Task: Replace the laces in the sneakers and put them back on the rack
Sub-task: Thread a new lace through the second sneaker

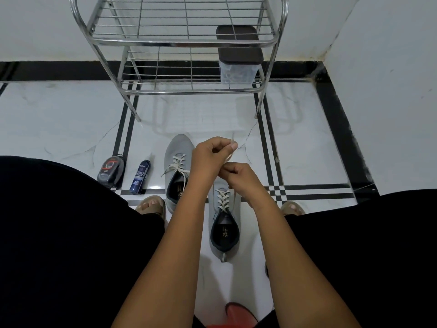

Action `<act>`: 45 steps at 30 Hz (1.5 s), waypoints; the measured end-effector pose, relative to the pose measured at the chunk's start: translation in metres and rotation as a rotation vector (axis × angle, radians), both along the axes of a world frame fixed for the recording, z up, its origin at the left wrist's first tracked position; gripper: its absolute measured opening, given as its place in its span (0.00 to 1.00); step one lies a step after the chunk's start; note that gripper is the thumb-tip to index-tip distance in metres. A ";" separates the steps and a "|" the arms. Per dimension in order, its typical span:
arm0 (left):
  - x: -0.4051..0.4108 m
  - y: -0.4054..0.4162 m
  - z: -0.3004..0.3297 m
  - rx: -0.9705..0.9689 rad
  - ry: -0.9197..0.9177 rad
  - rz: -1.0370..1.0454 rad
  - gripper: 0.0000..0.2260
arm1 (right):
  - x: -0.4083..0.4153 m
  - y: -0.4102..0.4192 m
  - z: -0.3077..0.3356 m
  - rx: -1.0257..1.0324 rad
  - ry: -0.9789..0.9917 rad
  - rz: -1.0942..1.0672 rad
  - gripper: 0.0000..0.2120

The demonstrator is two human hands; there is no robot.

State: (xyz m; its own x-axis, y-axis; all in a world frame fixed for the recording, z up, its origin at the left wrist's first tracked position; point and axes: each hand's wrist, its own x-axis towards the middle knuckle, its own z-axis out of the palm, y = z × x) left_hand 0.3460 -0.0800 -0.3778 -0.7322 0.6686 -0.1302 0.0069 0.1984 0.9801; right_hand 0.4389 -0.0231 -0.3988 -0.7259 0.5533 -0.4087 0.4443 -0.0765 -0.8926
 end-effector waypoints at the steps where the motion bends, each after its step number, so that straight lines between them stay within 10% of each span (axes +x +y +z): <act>1: -0.002 -0.002 0.000 0.001 -0.006 -0.001 0.04 | 0.001 0.000 0.001 -0.003 -0.006 -0.005 0.14; 8: -0.016 -0.025 -0.025 -0.438 -0.016 -0.219 0.13 | 0.010 0.018 0.002 -0.133 -0.074 -0.195 0.11; 16: 0.008 -0.022 -0.023 -0.373 -0.232 -0.419 0.12 | 0.012 0.024 -0.005 0.104 -0.164 -0.271 0.13; 30: 0.012 -0.017 -0.044 -0.403 0.142 -0.260 0.10 | 0.011 0.031 0.003 0.236 -0.148 -0.023 0.11; 41: 0.013 -0.014 -0.033 -0.448 -0.337 -0.176 0.20 | 0.007 0.023 -0.001 0.440 -0.172 0.001 0.07; 45: 0.014 -0.015 -0.049 -0.261 -0.619 0.044 0.09 | 0.006 0.022 -0.003 0.365 -0.132 -0.008 0.04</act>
State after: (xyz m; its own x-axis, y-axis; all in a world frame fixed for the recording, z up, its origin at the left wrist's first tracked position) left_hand 0.3602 -0.0955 -0.4266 -0.4966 0.5291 -0.6880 -0.5542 0.4168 0.7205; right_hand 0.4454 -0.0009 -0.4020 -0.6752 0.6854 -0.2728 0.5575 0.2319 -0.7971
